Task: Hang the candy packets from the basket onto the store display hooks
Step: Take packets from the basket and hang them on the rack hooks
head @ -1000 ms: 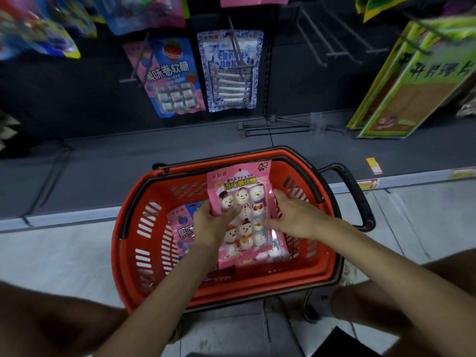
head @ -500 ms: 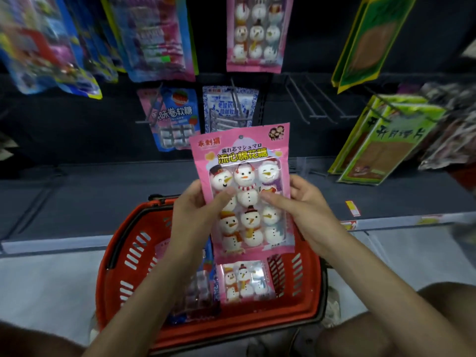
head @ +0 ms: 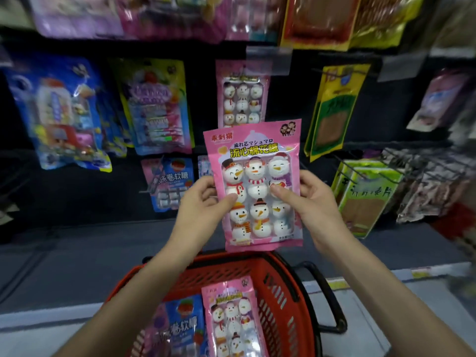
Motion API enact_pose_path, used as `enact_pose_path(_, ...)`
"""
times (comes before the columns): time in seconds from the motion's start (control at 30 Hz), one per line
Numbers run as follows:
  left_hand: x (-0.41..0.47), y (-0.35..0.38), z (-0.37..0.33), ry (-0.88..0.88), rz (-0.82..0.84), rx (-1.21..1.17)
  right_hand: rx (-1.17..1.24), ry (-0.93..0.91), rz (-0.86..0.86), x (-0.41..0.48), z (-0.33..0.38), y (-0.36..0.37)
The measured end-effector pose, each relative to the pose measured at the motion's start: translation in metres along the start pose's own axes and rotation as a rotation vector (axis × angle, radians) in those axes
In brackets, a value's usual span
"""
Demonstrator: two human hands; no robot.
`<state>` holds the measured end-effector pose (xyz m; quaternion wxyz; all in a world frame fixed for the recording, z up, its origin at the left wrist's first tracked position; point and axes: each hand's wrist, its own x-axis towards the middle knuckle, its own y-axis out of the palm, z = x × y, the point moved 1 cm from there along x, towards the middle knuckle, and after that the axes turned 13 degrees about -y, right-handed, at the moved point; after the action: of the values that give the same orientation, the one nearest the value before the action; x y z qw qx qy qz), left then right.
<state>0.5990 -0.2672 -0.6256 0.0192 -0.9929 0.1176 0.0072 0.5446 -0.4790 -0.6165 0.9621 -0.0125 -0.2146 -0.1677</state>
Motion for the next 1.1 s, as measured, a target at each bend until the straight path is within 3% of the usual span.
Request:
enact_pose_path(0.17,0.042,0.010,-0.037,0.134,-0.046,0.184,-0.032,-0.125,-0.045,0.042,0.020,0.001)
enact_pose_path(0.43,0.101,-0.001,-0.098,0.492,-0.357,0.674,-0.012,-0.141,-0.173,0.082,0.008,-0.004)
enact_pose_path(0.57,0.121,-0.010,-0.143,0.857,-0.507,0.965,0.006,-0.136,-0.203,0.089,-0.006,-0.010)
enact_pose_path(0.67,0.134,-0.011,-0.168,1.180,-0.504,1.177,-0.001,-0.136,-0.196,0.096,-0.012,-0.010)
enact_pose_path(0.77,0.146,-0.007,-0.178,1.342,-0.507,1.239,0.000,-0.147,-0.169,0.103,-0.011,-0.008)
enact_pose_path(0.93,0.145,0.000,-0.190,1.381,-0.507,1.124,0.024,-0.182,-0.174,0.113,-0.009,-0.004)
enact_pose_path(1.1,0.141,0.003,-0.199,0.994,-0.333,0.823,0.033,-0.221,-0.172,0.120,-0.006,0.004)
